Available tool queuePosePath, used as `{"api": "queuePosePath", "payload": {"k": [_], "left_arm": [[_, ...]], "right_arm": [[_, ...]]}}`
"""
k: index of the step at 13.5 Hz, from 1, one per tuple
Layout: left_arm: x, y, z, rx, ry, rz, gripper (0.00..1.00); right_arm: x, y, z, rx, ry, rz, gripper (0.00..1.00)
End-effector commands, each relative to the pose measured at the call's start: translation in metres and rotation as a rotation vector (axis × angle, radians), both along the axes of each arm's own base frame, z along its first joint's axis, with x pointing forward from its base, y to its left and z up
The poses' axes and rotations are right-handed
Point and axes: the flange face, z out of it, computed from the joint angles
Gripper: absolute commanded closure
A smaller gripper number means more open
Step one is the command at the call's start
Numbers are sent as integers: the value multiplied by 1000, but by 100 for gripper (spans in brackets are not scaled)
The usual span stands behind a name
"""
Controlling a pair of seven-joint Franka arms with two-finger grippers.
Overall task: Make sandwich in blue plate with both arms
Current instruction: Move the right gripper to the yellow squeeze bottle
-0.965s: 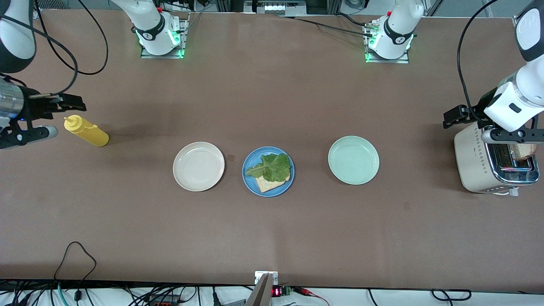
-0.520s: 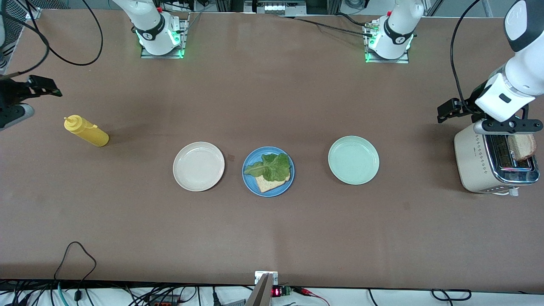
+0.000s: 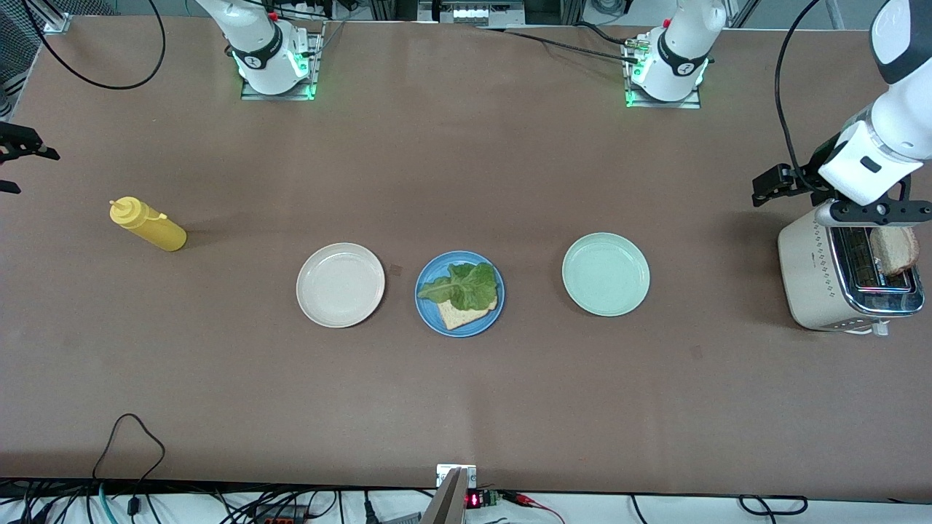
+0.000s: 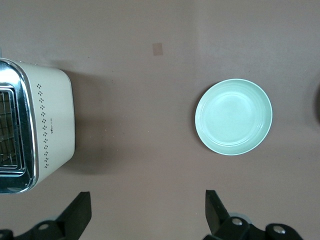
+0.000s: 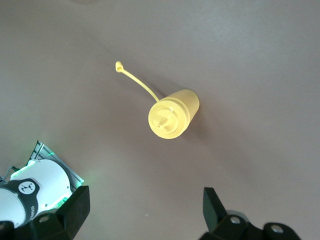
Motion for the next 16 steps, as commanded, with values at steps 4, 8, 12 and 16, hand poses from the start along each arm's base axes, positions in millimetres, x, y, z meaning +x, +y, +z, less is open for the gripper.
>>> {"api": "queuePosePath", "payload": {"k": [4, 8, 12, 16], "left_arm": [[6, 6, 6, 19, 1, -1, 0], [7, 1, 7, 21, -21, -1, 0], [3, 2, 6, 22, -8, -10, 0], [1, 4, 1, 22, 4, -4, 0]], "right_arm": [[-46, -59, -38, 243, -136, 139, 0], [-77, -104, -83, 432, -295, 258, 0], [-92, -126, -115, 557, -426, 367, 0], [-101, -133, -166, 719, -519, 391, 0]]}}
